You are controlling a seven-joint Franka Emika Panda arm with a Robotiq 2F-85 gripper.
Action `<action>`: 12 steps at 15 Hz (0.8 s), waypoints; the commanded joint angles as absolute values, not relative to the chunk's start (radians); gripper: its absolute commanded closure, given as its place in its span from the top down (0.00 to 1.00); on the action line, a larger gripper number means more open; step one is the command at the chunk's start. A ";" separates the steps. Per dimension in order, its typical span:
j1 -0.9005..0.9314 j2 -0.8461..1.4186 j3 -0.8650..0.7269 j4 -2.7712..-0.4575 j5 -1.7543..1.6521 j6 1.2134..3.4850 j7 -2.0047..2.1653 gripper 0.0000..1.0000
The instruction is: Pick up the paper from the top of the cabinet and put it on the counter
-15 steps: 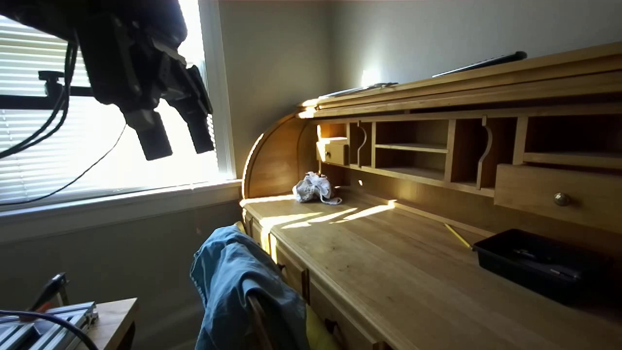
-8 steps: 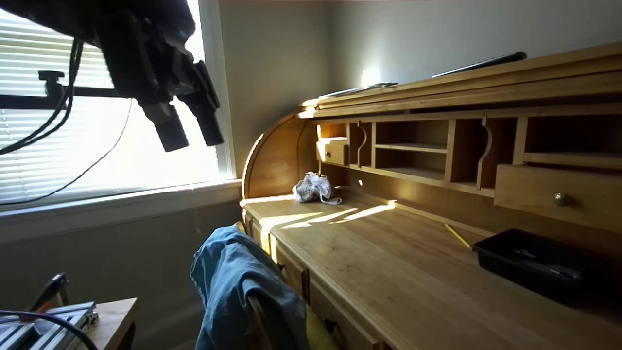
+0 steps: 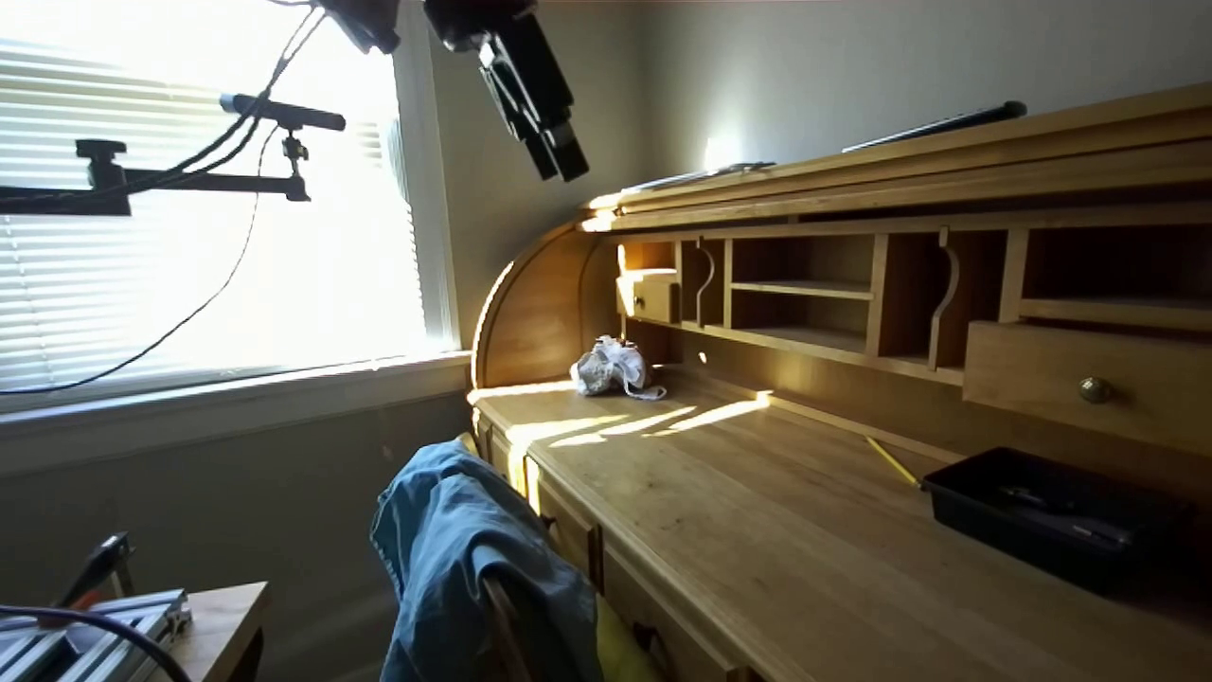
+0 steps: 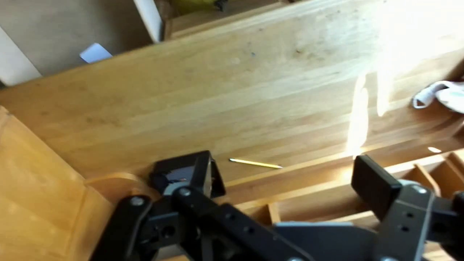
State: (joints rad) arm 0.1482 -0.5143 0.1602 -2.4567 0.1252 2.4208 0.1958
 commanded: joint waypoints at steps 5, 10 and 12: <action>0.298 -0.144 0.092 -1.962 0.387 2.336 -0.124 1.00; 0.259 -0.089 0.144 -1.882 0.353 2.337 -0.135 1.00; 0.257 -0.043 0.149 -1.833 0.352 2.336 -0.146 1.00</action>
State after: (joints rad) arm 0.2846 -0.0431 0.1216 -1.8355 0.3523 2.3390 -0.1477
